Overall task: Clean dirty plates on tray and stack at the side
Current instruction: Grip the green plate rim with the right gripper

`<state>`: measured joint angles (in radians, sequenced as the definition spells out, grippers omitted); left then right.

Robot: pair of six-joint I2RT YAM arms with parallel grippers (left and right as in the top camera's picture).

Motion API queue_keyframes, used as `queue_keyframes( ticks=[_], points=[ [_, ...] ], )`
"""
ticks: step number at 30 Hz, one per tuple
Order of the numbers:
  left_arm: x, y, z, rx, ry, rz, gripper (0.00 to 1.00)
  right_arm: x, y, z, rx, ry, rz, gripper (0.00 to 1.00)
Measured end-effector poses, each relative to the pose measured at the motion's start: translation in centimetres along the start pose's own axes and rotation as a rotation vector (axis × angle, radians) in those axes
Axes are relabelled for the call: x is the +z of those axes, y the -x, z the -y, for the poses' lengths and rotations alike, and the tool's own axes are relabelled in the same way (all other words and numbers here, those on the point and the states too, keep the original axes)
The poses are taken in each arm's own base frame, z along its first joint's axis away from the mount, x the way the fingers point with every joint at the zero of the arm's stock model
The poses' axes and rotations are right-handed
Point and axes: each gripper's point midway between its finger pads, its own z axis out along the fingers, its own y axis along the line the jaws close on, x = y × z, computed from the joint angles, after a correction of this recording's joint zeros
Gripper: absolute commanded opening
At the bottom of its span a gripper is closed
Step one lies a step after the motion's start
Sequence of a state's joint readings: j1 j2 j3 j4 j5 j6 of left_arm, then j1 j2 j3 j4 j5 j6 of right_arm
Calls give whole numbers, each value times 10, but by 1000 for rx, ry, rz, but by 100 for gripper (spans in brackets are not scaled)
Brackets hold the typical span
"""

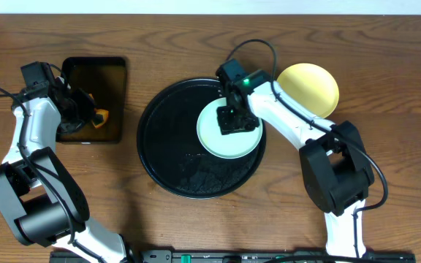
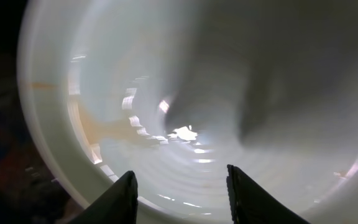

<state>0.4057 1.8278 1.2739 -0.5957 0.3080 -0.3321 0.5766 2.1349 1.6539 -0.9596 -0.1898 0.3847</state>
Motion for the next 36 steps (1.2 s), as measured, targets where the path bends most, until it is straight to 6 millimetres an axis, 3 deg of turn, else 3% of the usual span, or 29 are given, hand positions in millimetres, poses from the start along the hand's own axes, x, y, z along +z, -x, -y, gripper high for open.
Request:
queue_keyframes(
  ticks=[1,2,10,16,21,26,30,34,35,36],
  points=[
    [0,0,0,0,0,0,8,-2,3,-3,-4,5,10,6],
    [0,0,0,0,0,0,8,-3,5,-4,-4,7,16,1],
    [0,0,0,0,0,-1,8,-1,12,4,-14,-67,57,1],
    [0,0,0,0,0,-1,8,22,-2,-33,-90,-17,25,1],
    [0,0,0,0,0,-2,8,45,-28,-72,-191,-12,-4,1],
    [0,-1,0,-1,1,-3,8,50,-47,-104,-290,10,-10,1],
    [0,-1,0,0,1,-3,8,40,-55,-121,-350,6,-26,1],
    [0,-1,-1,-1,2,-5,8,4,-38,-130,-367,-28,12,1],
    [0,-2,-1,-1,2,-6,8,-8,-33,-129,-363,-45,27,2],
    [0,-2,-1,-1,2,-6,8,-18,-28,-128,-357,-62,39,13]
  ],
)
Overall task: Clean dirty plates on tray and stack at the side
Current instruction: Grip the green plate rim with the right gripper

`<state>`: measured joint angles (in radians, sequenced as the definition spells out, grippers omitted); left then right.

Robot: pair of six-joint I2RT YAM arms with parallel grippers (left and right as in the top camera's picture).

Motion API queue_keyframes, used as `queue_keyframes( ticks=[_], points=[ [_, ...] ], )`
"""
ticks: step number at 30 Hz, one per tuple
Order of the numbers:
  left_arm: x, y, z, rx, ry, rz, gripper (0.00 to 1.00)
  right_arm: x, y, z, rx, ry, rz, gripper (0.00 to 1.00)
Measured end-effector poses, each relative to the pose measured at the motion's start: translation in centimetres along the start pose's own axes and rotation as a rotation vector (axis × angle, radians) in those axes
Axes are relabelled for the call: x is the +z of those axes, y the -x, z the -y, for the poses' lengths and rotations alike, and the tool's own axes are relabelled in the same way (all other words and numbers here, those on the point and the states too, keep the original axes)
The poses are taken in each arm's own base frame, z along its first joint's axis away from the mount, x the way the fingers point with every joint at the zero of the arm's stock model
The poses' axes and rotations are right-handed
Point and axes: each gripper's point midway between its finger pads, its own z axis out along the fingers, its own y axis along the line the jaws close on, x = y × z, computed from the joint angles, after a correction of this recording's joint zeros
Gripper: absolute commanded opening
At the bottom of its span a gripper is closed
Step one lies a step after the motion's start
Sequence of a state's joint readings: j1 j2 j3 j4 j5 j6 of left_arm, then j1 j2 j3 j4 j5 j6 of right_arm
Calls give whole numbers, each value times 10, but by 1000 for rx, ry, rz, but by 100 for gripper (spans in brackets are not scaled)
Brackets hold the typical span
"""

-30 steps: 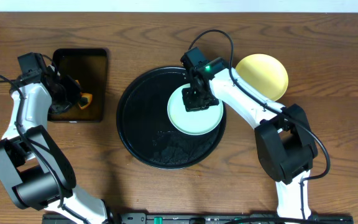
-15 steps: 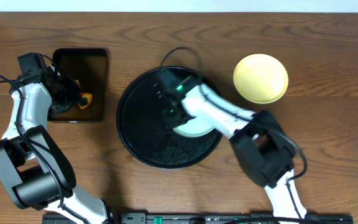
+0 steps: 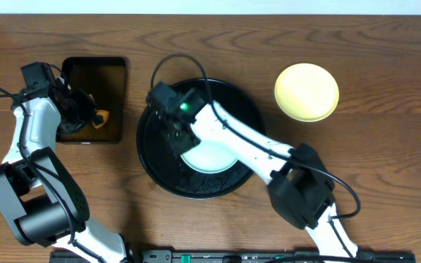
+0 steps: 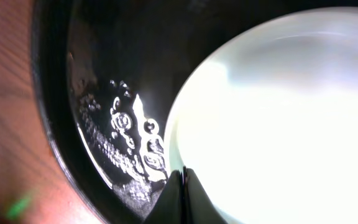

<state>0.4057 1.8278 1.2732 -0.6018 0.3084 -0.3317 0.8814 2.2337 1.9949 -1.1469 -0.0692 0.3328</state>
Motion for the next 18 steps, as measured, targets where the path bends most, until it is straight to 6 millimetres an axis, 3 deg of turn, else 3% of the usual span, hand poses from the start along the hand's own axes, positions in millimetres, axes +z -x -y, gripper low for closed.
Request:
queue_keyframes(
  ticks=[1,2,4,5,7,12,13,14,15,16,18],
  points=[
    [0,0,0,0,0,0,8,-12,5,7,13,-27,11,30],
    [0,0,0,0,0,0,8,-19,8,13,30,-46,18,39],
    [0,0,0,0,0,0,8,-34,11,35,68,-106,20,67],
    [0,0,0,0,0,0,8,-38,11,45,93,-130,19,73],
    [0,0,0,0,0,0,8,-42,9,66,139,-173,2,99],
    [0,0,0,0,0,0,8,-48,1,120,251,-233,-51,99],
    [0,0,0,0,0,0,8,-48,-1,129,271,-237,-59,82],
    [0,0,0,0,0,0,8,-49,-5,145,310,-245,-77,27],
    [0,0,0,0,0,0,8,-49,-5,145,312,-245,-78,17],
    [0,0,0,0,0,0,8,-49,-6,151,324,-248,-81,17],
    [0,0,0,0,0,0,8,-48,-3,159,346,-248,-70,39]
  ],
)
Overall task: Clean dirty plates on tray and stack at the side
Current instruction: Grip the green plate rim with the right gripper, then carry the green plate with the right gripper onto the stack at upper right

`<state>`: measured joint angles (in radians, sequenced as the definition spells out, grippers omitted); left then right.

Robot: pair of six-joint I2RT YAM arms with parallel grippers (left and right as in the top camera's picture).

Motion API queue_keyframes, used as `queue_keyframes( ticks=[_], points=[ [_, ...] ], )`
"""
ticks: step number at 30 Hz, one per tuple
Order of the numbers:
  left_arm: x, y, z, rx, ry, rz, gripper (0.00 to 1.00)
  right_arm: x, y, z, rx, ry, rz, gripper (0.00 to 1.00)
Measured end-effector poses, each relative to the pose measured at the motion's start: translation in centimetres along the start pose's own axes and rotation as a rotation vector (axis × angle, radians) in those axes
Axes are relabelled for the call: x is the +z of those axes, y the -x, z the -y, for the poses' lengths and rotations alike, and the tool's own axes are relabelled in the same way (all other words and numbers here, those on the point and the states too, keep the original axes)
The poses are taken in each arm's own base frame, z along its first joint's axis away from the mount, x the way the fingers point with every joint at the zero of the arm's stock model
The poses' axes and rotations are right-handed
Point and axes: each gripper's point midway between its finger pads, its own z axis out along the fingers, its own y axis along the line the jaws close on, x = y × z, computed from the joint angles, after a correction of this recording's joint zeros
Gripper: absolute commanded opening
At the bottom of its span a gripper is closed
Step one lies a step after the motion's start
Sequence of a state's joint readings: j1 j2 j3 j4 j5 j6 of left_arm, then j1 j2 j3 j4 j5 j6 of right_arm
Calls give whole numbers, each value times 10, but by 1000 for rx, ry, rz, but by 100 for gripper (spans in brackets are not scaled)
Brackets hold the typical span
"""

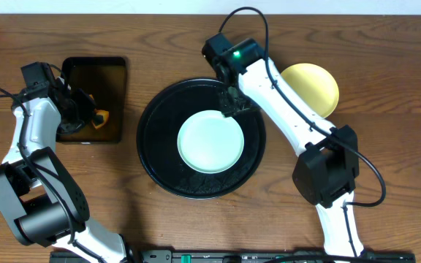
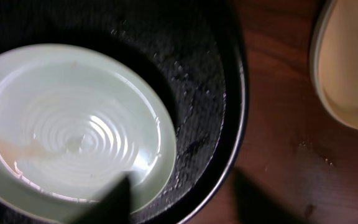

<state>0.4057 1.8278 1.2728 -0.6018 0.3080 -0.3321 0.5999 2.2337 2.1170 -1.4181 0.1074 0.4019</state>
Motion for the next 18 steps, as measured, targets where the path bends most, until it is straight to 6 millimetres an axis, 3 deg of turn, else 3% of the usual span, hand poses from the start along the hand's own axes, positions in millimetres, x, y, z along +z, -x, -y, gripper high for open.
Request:
queue_keyframes(
  ticks=[2,5,9,12,18],
  points=[
    [0,0,0,0,0,0,8,3,5,2,11,3,14,52],
    [0,0,0,0,0,0,8,15,8,2,18,0,26,58],
    [0,0,0,0,0,-1,8,46,-6,2,10,-9,-24,64],
    [0,0,0,0,0,-1,8,71,-18,-5,-35,33,-62,74],
    [0,0,0,0,0,-1,8,97,-36,-19,-99,120,-109,73]
  ],
)
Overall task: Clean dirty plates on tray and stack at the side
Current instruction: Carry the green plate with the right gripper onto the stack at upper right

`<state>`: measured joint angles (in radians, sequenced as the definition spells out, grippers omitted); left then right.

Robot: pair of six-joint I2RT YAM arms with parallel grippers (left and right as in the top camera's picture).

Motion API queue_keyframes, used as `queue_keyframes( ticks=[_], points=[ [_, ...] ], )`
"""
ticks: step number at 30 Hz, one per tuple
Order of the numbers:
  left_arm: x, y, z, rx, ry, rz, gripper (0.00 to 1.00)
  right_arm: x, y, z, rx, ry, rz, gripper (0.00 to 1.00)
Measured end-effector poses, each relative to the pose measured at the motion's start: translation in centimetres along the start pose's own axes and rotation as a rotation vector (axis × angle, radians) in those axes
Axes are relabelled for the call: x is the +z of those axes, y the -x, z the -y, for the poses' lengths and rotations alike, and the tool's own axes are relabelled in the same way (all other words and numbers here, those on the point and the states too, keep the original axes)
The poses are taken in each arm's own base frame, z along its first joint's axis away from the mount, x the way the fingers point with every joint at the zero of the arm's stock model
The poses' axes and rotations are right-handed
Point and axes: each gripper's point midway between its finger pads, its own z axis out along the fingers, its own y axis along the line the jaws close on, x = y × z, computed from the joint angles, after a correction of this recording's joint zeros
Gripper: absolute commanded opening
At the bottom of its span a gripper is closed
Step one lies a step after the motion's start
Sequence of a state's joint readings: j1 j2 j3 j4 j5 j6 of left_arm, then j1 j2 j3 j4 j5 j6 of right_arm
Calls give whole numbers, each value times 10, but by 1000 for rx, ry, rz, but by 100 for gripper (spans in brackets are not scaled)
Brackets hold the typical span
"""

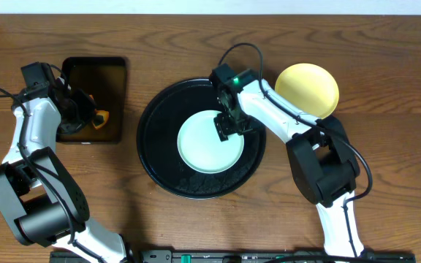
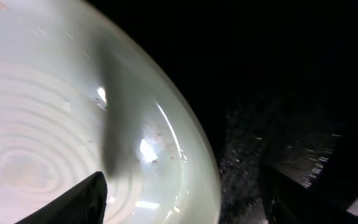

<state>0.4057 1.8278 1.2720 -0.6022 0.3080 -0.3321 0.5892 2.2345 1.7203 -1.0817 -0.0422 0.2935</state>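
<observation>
A pale green plate [image 1: 207, 145] lies in the middle of the round black tray [image 1: 158, 150]. My right gripper [image 1: 227, 124] is low over the plate's upper right edge and stands open. In the right wrist view the plate [image 2: 48, 118] fills the left side. Its rim runs between the fingers of the right gripper [image 2: 185, 208], one finger over the plate and one over the wet tray floor [image 2: 260, 93]. A yellow plate [image 1: 311, 89] sits on the table to the right. My left gripper [image 1: 85, 109] rests in a black bin beside something orange [image 1: 101, 117].
The black rectangular bin [image 1: 102, 79] stands at the far left. Bare wooden table [image 1: 386, 146] lies right of the tray and in front of it. The right arm's cable arches over the tray's far rim.
My right gripper was higher, over the tray's far right rim. Now it sits low at the green plate's upper right edge, fingers either side of the rim. The plate and left arm have not moved.
First my right gripper hung open close over the green plate, which lay at the tray's right side. Then it was shut at the plate's left edge, the plate lower in the tray. Then the plate lay central with the gripper away; now the gripper straddles its rim.
</observation>
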Motion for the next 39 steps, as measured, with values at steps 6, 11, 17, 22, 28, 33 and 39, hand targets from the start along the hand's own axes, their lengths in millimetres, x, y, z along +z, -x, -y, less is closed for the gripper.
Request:
queue_keyframes(
  ticks=[6,11,17,22,28,33,39],
  points=[
    [0,0,0,0,0,0,8,7,-5,-2,-25,24,-2,25],
    [0,0,0,0,0,0,8,4,-3,-3,-9,54,12,1],
    [0,-1,0,0,1,-3,8,2,-2,-6,53,90,10,1],
    [0,-1,0,-1,2,-5,8,-7,6,-7,112,160,12,1],
    [0,-2,-1,-2,3,-7,8,-41,35,32,221,239,102,1],
    [0,-2,-1,-2,3,-7,8,-74,42,86,340,271,164,1],
    [0,-2,-1,-2,3,-7,8,-81,38,164,513,278,181,1]
  ],
)
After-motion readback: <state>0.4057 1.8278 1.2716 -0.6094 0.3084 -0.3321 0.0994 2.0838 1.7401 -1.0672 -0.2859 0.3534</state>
